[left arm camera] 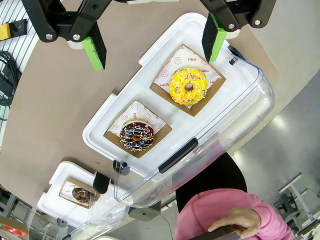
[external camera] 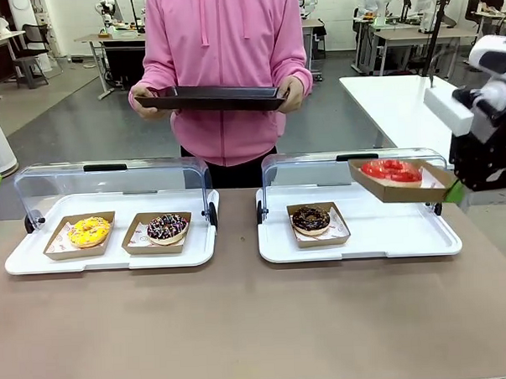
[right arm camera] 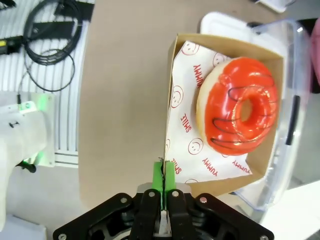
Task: Provide the desired donut to the person.
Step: Pick up and lift the Paper togo box containing the Donut pointed at by the person, then place the picked Paper togo box onto the Handle tray extended by the person.
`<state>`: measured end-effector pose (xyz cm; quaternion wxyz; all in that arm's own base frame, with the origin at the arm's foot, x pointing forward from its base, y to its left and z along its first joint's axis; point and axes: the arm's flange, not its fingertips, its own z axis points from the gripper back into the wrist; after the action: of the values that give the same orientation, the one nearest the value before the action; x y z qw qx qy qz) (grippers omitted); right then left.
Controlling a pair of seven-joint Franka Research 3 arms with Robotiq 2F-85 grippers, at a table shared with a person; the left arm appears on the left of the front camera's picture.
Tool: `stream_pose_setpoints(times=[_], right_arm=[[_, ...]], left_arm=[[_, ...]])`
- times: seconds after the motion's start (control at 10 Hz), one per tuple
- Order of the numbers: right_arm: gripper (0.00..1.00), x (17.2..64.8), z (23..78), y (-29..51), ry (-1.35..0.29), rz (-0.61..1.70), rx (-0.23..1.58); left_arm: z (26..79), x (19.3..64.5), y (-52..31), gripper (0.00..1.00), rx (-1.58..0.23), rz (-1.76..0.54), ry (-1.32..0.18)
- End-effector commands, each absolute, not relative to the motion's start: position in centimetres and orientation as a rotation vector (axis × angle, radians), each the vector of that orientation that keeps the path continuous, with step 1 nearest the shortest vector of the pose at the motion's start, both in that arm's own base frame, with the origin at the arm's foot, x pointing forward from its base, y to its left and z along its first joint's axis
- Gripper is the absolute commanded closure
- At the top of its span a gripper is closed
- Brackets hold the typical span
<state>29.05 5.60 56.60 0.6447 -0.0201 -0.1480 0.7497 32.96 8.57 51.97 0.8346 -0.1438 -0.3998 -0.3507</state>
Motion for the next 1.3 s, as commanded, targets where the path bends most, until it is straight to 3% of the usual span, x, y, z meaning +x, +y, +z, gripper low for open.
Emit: stream_pose_setpoints(times=[0.0,0.1,1.2], right_arm=[[1.0,30.4,56.1,5.9,-0.336,1.654,-0.111],[1.0,29.0,56.6,5.6,-0.337,1.707,-0.046],[1.0,29.0,56.6,5.6,-0.337,1.707,-0.046]], left_arm=[[51.9,33.0,8.7,0.0,-0.313,-0.735,-0.851],[51.9,33.0,8.7,0.0,-0.313,-0.735,-0.851],[51.9,33.0,8.7,0.0,-0.313,-0.735,-0.851]])
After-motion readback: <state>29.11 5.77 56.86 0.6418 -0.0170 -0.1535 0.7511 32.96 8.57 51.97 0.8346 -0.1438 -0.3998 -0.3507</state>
